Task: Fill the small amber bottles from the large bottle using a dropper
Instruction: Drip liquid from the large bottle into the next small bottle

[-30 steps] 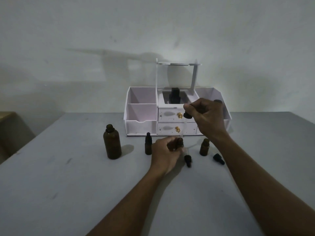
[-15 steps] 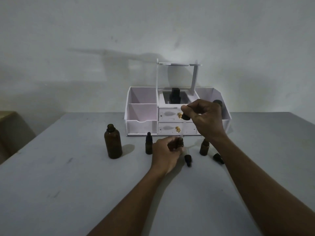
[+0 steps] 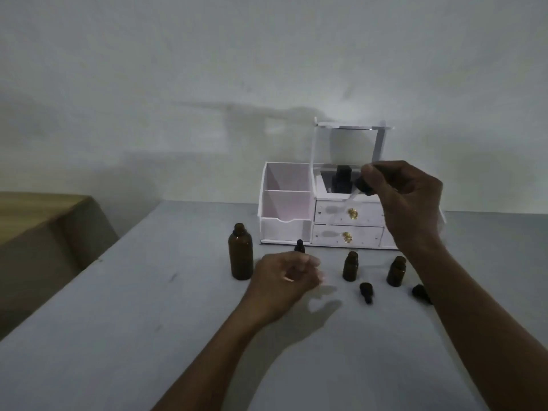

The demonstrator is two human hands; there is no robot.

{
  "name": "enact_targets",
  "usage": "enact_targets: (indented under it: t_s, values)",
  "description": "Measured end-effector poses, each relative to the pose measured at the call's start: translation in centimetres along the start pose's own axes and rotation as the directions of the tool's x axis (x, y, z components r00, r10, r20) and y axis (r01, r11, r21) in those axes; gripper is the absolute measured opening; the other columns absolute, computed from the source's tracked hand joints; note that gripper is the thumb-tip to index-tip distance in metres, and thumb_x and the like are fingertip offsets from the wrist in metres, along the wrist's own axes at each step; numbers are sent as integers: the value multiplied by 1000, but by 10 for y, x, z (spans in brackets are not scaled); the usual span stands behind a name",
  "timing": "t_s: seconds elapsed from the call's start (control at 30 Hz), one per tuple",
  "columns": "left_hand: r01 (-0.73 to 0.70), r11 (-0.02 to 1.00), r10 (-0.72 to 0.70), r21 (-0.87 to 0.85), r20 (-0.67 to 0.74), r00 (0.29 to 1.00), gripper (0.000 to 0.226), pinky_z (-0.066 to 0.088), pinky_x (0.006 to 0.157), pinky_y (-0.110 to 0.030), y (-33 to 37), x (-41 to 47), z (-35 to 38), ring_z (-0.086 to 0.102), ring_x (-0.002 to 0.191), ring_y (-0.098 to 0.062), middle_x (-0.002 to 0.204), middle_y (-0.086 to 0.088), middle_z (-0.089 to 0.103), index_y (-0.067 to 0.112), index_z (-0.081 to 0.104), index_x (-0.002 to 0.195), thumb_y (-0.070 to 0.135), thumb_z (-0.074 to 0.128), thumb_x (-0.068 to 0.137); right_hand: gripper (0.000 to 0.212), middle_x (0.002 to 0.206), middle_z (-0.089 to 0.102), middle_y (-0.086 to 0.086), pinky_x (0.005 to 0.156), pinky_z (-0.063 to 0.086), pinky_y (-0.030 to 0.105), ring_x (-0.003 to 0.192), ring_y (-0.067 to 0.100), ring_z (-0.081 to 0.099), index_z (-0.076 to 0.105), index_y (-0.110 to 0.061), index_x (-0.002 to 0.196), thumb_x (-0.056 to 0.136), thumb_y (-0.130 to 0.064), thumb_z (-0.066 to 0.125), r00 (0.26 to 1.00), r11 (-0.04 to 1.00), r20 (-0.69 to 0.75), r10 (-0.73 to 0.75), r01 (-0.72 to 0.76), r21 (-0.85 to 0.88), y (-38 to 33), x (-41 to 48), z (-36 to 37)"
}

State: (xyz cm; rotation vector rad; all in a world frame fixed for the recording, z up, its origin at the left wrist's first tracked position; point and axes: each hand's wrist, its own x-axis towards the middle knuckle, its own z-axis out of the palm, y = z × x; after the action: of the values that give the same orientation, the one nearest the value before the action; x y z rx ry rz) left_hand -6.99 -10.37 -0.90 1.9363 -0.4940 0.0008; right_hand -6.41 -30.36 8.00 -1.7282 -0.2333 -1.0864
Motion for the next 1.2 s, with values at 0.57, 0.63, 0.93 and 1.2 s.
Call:
enact_targets:
  t_s: [0.57,0.63,0.93,1.2]
  values:
    - [58,972,-131,-227,-325,937,60,52,92,-36,-76,15,-87,61,111,-16,122,4,64,30,57,128,19,81,74,7,84,73,-10,78,61,28,79,7,73,70,-27,95,88,-28,71,992,991,113,55,-68,114,-22,-17,124]
    - [65,977,-123,-202,-293,948,61,50,94,-35,-77,16,-85,59,114,-15,124,5,63,28,56,129,21,81,74,9,82,71,-15,77,60,25,78,3,72,70,-26,97,88,-28,71,990,995,133,46,-58,87,-20,-18,127]
    - [89,984,-130,-155,-283,950,52,44,81,-14,-76,16,-81,59,106,-7,116,10,62,26,57,128,23,76,80,12,79,72,-14,70,53,8,74,-3,71,73,-21,98,88,-29,71,955,999,294,27,-34,20,-17,-25,151]
    - [67,976,-125,-205,-284,951,45,46,77,-13,-74,12,-82,62,102,-7,115,9,65,31,58,121,24,76,80,18,89,76,-5,74,51,8,75,-2,69,77,-18,98,85,-30,75,895,981,435,99,-15,-192,10,-48,166]
